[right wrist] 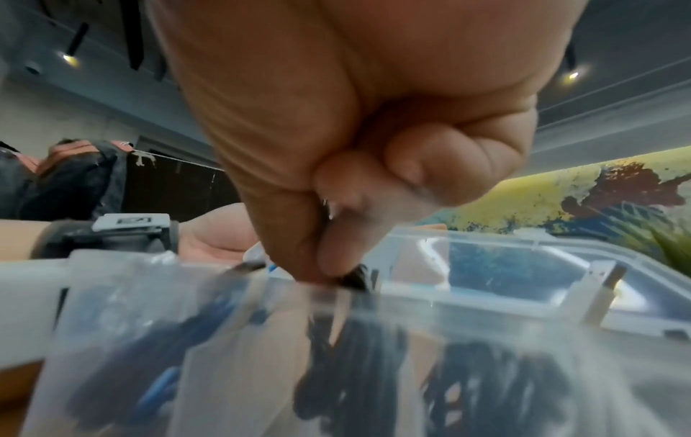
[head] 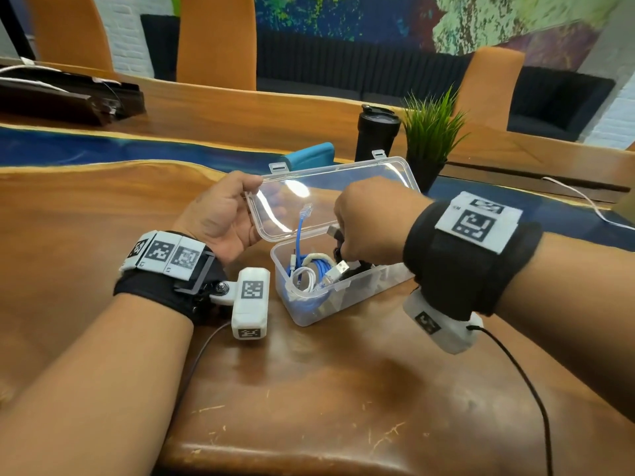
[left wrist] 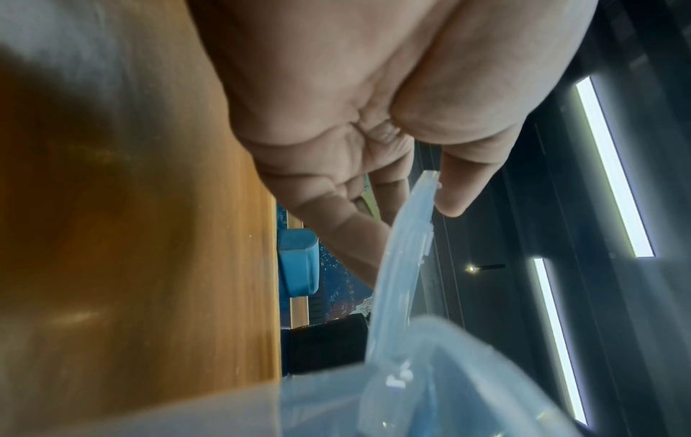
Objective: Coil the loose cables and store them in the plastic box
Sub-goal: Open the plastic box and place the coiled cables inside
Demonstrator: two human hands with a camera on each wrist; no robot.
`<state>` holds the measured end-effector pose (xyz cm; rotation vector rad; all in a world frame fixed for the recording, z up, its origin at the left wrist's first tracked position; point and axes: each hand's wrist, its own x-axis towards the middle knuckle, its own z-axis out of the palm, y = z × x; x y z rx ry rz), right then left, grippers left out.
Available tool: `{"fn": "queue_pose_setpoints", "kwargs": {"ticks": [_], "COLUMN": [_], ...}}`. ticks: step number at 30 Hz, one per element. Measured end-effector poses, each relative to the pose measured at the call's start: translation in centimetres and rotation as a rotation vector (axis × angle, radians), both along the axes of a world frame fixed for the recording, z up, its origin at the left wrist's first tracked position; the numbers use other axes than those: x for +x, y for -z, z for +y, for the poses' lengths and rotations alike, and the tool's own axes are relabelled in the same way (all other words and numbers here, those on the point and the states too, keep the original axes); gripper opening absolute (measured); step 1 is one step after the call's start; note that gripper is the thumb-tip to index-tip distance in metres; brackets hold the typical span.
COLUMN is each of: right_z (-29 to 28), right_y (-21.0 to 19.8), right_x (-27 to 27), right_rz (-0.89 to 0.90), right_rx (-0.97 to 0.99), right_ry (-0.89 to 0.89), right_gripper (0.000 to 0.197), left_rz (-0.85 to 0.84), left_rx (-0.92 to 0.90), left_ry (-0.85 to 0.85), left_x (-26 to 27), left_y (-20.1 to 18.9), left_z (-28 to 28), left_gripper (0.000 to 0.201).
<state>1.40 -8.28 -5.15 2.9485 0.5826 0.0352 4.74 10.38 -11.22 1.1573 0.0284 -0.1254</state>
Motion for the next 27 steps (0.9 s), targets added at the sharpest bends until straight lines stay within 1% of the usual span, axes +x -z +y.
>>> {"fn": "queue_pose_setpoints", "kwargs": {"ticks": [1,2,4,5,6,7,9,10,11,13,14,16,17,18,20,24,26,27], "right_z": [0.1,-0.1,-1.2,-2.0,-2.8,-3.4,-4.0,-4.5,-5.2,-7.4,-8.7,-10.7,-11.4,-11.8,-12.5,-13.7,-13.9,-13.8], "right_y": [0.4,0.5,-0.4,-0.9,-1.3,-1.5,-1.1,-1.0,-1.1,-1.9,-2.1,-1.6,-0.9,-0.1,1.1,1.9,2.1,2.2], "right_x": [0.1,0.2,0.3,0.2,0.1,0.1,-0.3,-0.4,-0.5,-0.3,-0.2,-0.5,-0.8,-1.2,-1.9,-3.3,-4.1,-4.4], "right_rz": [0.059,0.151,0.347,0.373,0.368,0.361,0.403,0.418,0.416,0.356,0.315,0.243,0.201,0.162,0.082,0.005,-0.001,-0.009], "right_rx": [0.036,0.115,0.356,0.430,0.437,0.363,0.169,0.144,0.188,0.311,0.317,0.178,0.111,0.084,0.117,0.145,0.140,0.123], "right_ry": [0.003,0.009,0.056,0.060,0.041,0.003,-0.095,-0.119,-0.115,-0.055,-0.028,0.011,0.013,0.005,-0.021,-0.039,-0.021,-0.017], "right_gripper": [0.011,0.011,0.011,0.010,0.008,0.010,0.018,0.021,0.023,0.022,0.020,0.019,0.021,0.022,0.021,0.017,0.019,0.020], "left_rz": [0.001,0.001,0.000,-0.004,-0.007,-0.009,-0.005,-0.001,0.005,0.016,0.018,0.012,0.008,0.005,-0.012,-0.107,-0.197,-0.271], "left_rx": [0.000,-0.006,-0.016,-0.022,-0.025,-0.028,-0.037,-0.039,-0.035,-0.023,-0.015,0.021,0.056,0.098,0.213,0.575,0.765,0.886], "left_ry": [0.000,-0.003,-0.003,0.000,0.003,-0.001,-0.009,-0.012,-0.015,-0.019,-0.022,-0.039,-0.040,-0.033,-0.031,-0.008,0.034,0.055], "left_x": [0.0,-0.1,-0.1,0.0,0.0,0.1,0.1,0.2,0.3,0.7,0.9,1.1,1.3,1.3,1.5,2.9,3.7,4.0], "left_y": [0.0,-0.1,-0.1,0.0,0.0,0.1,0.2,0.3,0.4,0.6,0.7,0.9,1.0,0.8,0.1,-3.1,-4.9,-5.7], "left_z": [0.0,-0.1,0.0,0.2,0.2,0.3,0.4,0.3,0.3,0.6,0.7,0.9,0.8,0.6,0.0,-2.1,-3.6,-4.5], "left_gripper": [0.051,0.047,0.036,0.033,0.033,0.032,0.032,0.032,0.031,0.031,0.030,0.030,0.030,0.029,0.028,0.017,0.022,0.023]}}
